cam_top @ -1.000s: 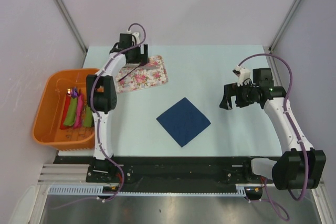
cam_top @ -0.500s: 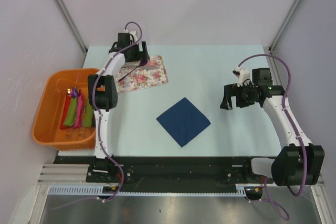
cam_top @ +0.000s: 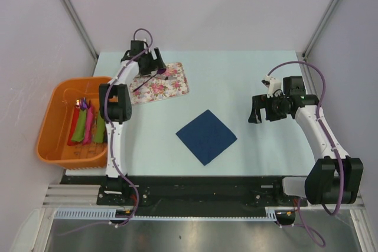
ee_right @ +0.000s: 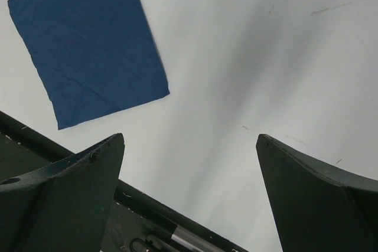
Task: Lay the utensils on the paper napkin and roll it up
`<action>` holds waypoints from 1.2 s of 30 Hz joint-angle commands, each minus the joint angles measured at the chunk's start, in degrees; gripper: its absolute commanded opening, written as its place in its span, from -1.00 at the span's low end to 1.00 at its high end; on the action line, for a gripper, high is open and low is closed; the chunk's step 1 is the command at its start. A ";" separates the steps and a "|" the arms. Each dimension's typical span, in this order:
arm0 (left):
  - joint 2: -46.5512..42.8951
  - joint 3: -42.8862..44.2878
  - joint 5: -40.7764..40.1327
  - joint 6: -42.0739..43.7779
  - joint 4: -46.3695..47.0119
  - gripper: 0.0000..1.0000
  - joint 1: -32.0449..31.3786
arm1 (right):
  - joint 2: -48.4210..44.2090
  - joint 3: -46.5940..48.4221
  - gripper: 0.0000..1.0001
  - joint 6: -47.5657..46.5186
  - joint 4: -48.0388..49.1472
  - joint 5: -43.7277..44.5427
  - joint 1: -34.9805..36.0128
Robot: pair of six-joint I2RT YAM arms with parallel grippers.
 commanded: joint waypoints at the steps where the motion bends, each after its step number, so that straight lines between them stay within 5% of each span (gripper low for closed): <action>1: 0.76 2.44 -2.80 -3.31 -2.80 0.97 0.26 | 0.27 1.30 1.00 -0.16 0.47 0.84 -0.36; 5: -2.84 -2.47 -2.62 -4.89 -5.00 0.89 0.26 | 0.18 1.29 0.99 -0.16 0.74 0.84 -0.44; 11: -15.56 -24.42 -1.92 -9.63 -1.58 0.84 -0.01 | -1.31 0.68 1.00 -0.16 0.91 0.23 -0.45; 17: -23.14 -35.51 1.06 -12.10 -0.35 0.84 -2.46 | -3.25 -0.02 0.99 -0.07 1.09 -0.39 -0.45; 26: -28.86 -35.63 -2.53 -9.12 1.50 0.90 -3.35 | -3.95 0.15 0.99 -0.07 1.09 -1.44 -0.45; 29: -30.88 -31.43 -3.50 3.24 2.03 0.89 -3.26 | -4.22 0.33 0.99 -0.16 0.91 -2.32 -0.45; 31: -31.06 -28.25 2.68 20.36 -2.87 0.86 -3.44 | -4.57 0.42 1.00 -0.25 0.74 -2.49 -0.45; 36: -31.85 -24.72 3.88 44.81 -13.77 0.31 -3.52 | -4.74 0.42 1.00 -0.25 0.56 -3.55 -0.45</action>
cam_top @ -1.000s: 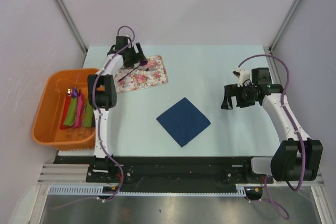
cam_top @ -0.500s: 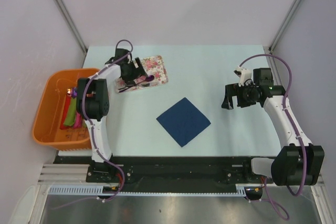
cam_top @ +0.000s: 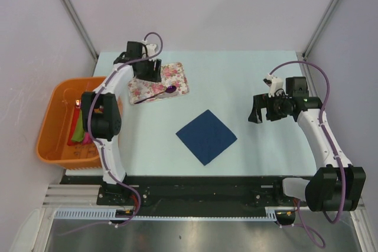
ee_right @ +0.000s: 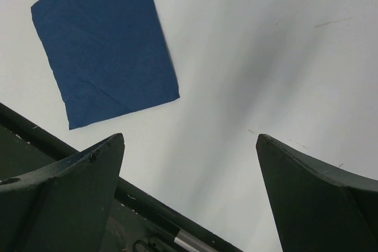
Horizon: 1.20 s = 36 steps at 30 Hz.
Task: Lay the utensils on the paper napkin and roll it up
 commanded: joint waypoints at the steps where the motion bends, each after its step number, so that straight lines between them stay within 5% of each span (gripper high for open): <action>1: -5.19 3.52 3.75 27.12 -9.83 0.25 -0.18 | -1.84 0.55 1.00 -0.25 0.47 -1.93 -0.18; 12: 1.83 5.54 3.94 38.92 -17.49 -0.55 -4.75 | -1.57 0.90 1.00 -0.25 -0.05 -1.85 -0.18; 36: 13.53 13.97 -2.84 39.53 -17.93 -0.65 -6.42 | -0.78 0.28 0.99 -0.51 0.21 -0.53 -0.18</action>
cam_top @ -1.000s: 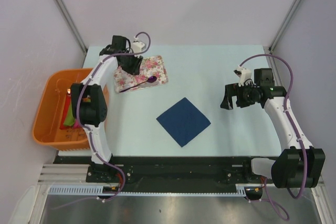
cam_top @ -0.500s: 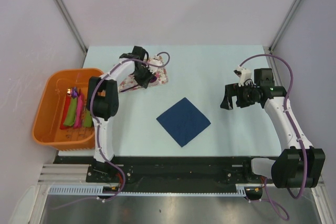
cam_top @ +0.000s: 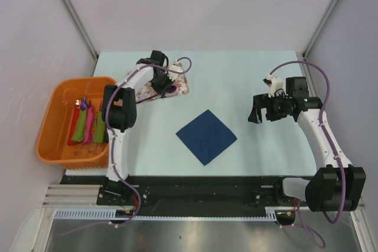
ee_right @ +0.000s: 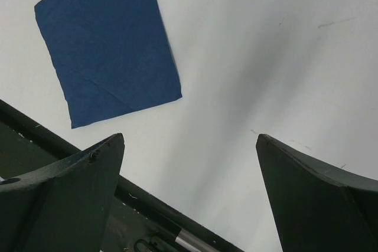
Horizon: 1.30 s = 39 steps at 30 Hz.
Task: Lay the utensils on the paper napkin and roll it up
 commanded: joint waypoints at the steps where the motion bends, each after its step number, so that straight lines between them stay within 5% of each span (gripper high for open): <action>1: 1.23 3.20 -0.26 1.61 -1.03 -0.65 1.01 | -0.58 0.28 1.00 -0.51 0.30 0.43 -0.27; 10: 1.41 3.38 -3.42 5.47 -3.05 -0.22 2.51 | -0.50 0.28 1.00 -0.60 0.12 0.35 -0.18; 21: 1.67 0.83 -7.47 9.61 -4.46 -0.08 2.59 | -0.50 0.20 0.99 -0.60 0.30 0.44 -0.27; 27: 3.24 3.28 -5.01 8.30 -5.69 -0.37 2.33 | 0.03 0.37 1.00 -0.60 0.65 0.26 -0.18; 39: 9.58 13.48 1.50 -9.10 -6.40 -0.70 2.07 | 0.21 0.55 1.00 -0.51 0.74 0.35 -0.18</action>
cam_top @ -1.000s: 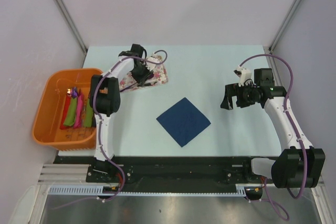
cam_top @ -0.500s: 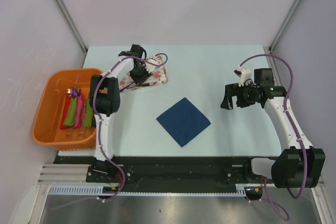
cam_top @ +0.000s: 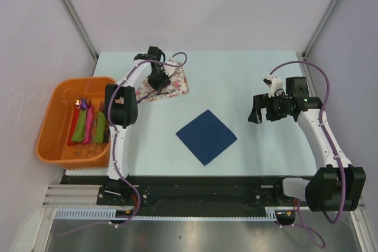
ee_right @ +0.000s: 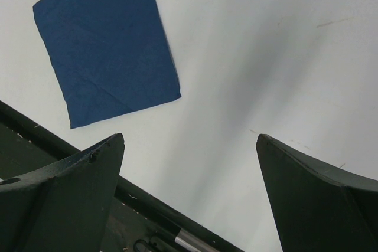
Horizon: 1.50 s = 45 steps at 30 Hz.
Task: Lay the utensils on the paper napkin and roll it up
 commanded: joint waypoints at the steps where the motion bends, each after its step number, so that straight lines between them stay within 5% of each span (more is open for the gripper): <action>1: 2.98 2.51 2.94 -8.15 1.08 -0.70 0.01 | 0.16 0.63 0.99 -0.55 0.63 0.22 -0.27; 18: -1.06 0.32 -0.84 3.35 -5.16 -0.08 1.68 | -0.72 0.55 1.00 -0.73 0.36 -0.40 -0.27; 29: -3.26 1.82 4.25 10.11 -8.67 -0.04 3.44 | -0.72 0.64 0.99 -0.64 0.19 -0.75 -0.18; 45: -3.26 -3.45 0.92 18.83 -4.11 -0.18 2.74 | -0.19 0.90 1.00 -0.82 0.10 -0.58 -0.18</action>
